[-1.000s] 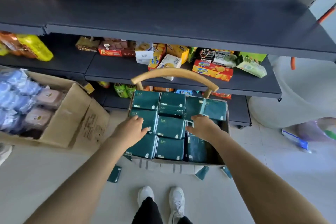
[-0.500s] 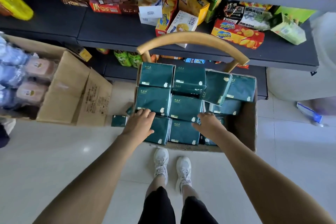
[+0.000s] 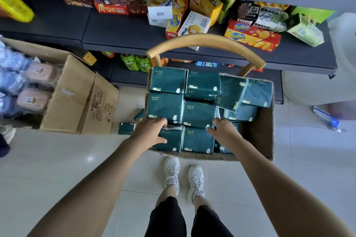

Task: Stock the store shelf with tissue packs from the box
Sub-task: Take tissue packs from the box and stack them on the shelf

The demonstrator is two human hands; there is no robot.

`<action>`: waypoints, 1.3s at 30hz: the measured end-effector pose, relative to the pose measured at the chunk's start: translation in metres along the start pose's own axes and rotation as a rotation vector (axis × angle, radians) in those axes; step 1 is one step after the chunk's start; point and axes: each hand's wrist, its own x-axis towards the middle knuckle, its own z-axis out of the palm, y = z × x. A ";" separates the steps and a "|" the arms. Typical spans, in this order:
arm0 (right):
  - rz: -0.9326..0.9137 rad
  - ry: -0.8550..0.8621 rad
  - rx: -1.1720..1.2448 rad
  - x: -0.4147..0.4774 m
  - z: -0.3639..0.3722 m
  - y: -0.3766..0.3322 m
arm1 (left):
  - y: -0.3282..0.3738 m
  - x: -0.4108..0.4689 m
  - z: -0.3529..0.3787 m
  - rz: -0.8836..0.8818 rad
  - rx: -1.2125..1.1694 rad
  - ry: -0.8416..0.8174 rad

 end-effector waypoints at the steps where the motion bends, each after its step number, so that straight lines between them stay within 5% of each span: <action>1: 0.001 0.010 0.013 -0.001 -0.002 -0.001 | -0.002 -0.003 -0.004 -0.031 -0.098 -0.002; 6: 0.022 0.028 0.109 -0.004 -0.014 -0.017 | -0.017 -0.014 -0.027 -0.198 -0.620 -0.007; 21: 0.165 0.090 0.531 0.050 0.018 -0.120 | -0.086 -0.028 -0.025 -0.454 -1.133 -0.020; 28: 0.245 0.123 0.529 0.053 0.033 -0.113 | -0.098 -0.038 -0.024 -0.439 -1.188 -0.071; 39: 0.120 0.217 0.721 -0.017 -0.013 -0.085 | -0.070 -0.087 -0.065 -0.351 -1.557 0.180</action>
